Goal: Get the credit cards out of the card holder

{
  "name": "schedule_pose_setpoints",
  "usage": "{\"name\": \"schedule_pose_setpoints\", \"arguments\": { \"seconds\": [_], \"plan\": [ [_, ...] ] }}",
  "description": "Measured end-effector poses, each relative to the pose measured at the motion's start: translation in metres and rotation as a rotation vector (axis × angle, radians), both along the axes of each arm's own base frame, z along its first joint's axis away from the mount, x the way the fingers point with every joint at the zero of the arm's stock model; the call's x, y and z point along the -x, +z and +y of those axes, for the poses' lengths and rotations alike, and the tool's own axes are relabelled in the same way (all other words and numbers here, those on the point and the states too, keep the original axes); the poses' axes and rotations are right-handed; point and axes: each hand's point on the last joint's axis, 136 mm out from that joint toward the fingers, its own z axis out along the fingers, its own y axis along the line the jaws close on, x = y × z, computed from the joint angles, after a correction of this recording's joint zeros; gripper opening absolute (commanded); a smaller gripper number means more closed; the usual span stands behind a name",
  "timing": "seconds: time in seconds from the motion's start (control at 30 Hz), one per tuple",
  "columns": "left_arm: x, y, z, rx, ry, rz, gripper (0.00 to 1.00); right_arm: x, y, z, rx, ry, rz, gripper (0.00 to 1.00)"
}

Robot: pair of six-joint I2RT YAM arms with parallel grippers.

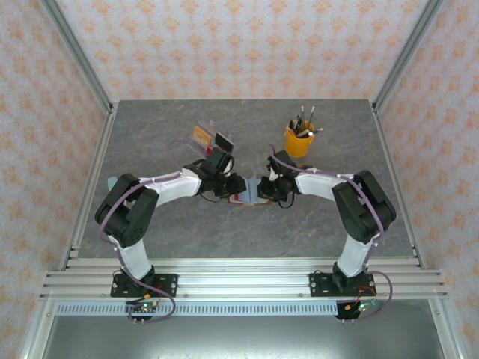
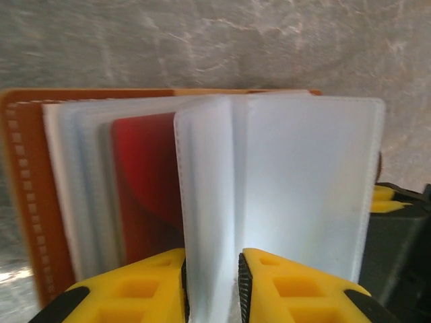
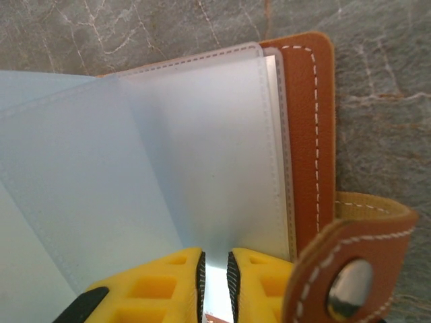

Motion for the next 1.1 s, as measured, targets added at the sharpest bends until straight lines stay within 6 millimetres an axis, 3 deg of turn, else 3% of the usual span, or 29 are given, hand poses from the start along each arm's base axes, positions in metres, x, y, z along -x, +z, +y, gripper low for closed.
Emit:
{"name": "schedule_pose_setpoints", "arguments": {
  "seconds": [0.3,0.5,0.67,0.87,1.0,1.1],
  "plan": [
    [0.000,0.001,-0.002,0.007,-0.008,-0.004,0.11,0.000,0.000,0.000,0.000,0.000,0.000,0.21],
    [0.002,-0.004,0.011,-0.078,-0.011,-0.008,0.05,0.004,0.006,0.001,-0.006,-0.007,-0.007,0.26],
    [0.012,0.006,0.037,-0.206,-0.019,-0.037,0.05,0.020,0.025,0.011,0.002,0.010,-0.044,0.29],
    [0.022,0.013,0.064,-0.335,-0.029,-0.055,0.21,0.015,0.058,0.004,0.015,-0.031,-0.148,0.33],
    [0.023,0.015,0.060,-0.314,-0.044,-0.053,0.34,0.009,0.074,-0.004,0.028,-0.062,-0.205,0.34],
    [0.022,0.019,0.048,-0.251,-0.054,-0.058,0.37,0.007,0.078,-0.007,0.034,-0.079,-0.222,0.35]
  ]
}}
